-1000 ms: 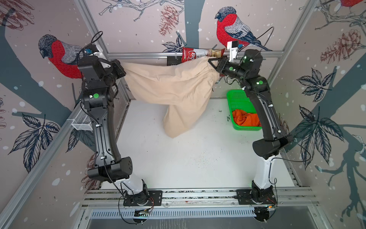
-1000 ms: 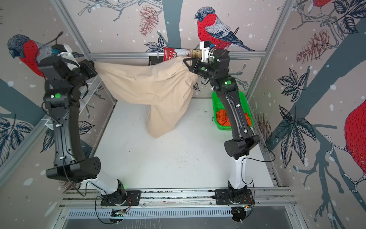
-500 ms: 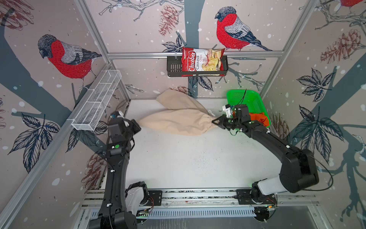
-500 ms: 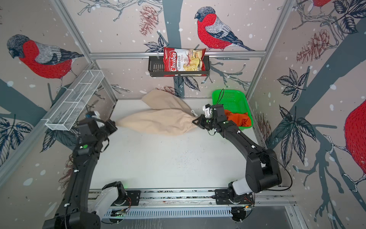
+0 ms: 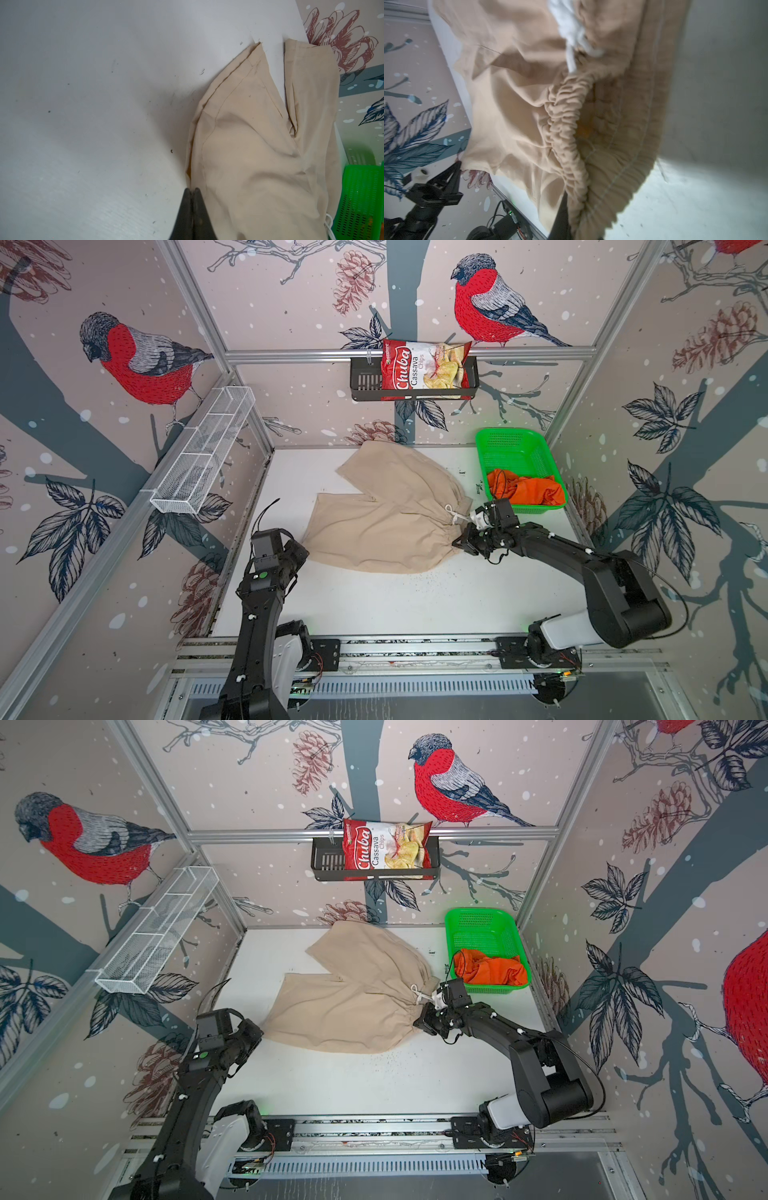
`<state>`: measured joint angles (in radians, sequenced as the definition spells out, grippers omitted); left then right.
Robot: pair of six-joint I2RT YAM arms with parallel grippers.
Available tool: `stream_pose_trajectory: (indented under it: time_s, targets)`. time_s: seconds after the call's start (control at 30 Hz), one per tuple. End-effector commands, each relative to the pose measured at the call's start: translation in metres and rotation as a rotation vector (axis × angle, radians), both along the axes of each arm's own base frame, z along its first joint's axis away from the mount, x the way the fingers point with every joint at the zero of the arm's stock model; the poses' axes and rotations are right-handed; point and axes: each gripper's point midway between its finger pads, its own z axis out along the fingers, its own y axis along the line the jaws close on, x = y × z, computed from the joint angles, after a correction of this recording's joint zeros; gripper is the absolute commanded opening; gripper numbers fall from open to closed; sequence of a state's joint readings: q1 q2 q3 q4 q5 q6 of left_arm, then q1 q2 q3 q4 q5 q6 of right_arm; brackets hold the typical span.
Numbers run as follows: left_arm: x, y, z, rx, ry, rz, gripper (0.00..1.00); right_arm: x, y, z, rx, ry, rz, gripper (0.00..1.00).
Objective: Fold and stack the shorts
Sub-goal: 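Lay the shorts down on the table with both grippers, waistband near the basket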
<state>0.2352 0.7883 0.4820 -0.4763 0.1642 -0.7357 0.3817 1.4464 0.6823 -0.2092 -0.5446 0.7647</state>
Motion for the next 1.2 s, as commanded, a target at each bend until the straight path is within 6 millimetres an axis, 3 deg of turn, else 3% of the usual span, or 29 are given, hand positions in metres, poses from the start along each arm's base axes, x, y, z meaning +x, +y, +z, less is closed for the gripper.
stream_pose_trajectory:
  time_s: [0.0,0.07,0.17,0.27,0.33,0.4,0.47,0.63,0.77,0.87,0.97,1.17]
  targets:
    - [-0.011,0.006,0.001,-0.001,0.052,0.062,0.11,-0.017,-0.008,-0.011,-0.054,0.066,-0.031,0.20]
    - [-0.015,0.004,0.006,-0.007,0.064,0.058,0.42,-0.019,-0.014,-0.007,-0.088,0.069,-0.043,0.41]
    - [-0.014,0.001,0.022,-0.015,0.020,0.051,0.60,-0.007,-0.029,0.018,-0.186,0.016,-0.065,0.51]
    - [-0.007,0.002,0.043,-0.008,-0.041,0.054,0.62,0.016,-0.042,0.058,-0.300,-0.071,-0.089,0.52]
    - [0.002,0.000,0.054,-0.007,-0.085,0.026,0.61,0.030,-0.038,0.084,-0.319,-0.150,-0.083,0.51]
    - [0.013,-0.007,0.056,-0.037,-0.120,-0.019,0.57,0.040,-0.017,0.102,-0.271,-0.226,-0.049,0.49]
    - [0.027,-0.019,0.052,-0.092,-0.151,-0.079,0.51,0.042,0.015,0.106,-0.182,-0.271,-0.003,0.45]
    - [0.053,-0.044,0.039,-0.113,-0.156,-0.169,0.45,0.031,0.094,0.085,-0.008,-0.267,0.136,0.41]
    - [0.068,-0.056,0.033,-0.153,-0.161,-0.199,0.45,0.016,0.124,0.043,-0.016,-0.201,0.209,0.41]
    - [0.073,-0.057,0.030,-0.155,-0.158,-0.208,0.46,0.003,0.125,0.010,-0.052,-0.142,0.239,0.41]
    - [0.073,-0.056,0.027,-0.148,-0.156,-0.210,0.47,-0.010,0.112,-0.017,-0.089,-0.096,0.244,0.41]
    - [0.069,-0.057,0.020,-0.162,-0.148,-0.199,0.47,-0.034,0.078,-0.050,-0.158,-0.021,0.243,0.41]
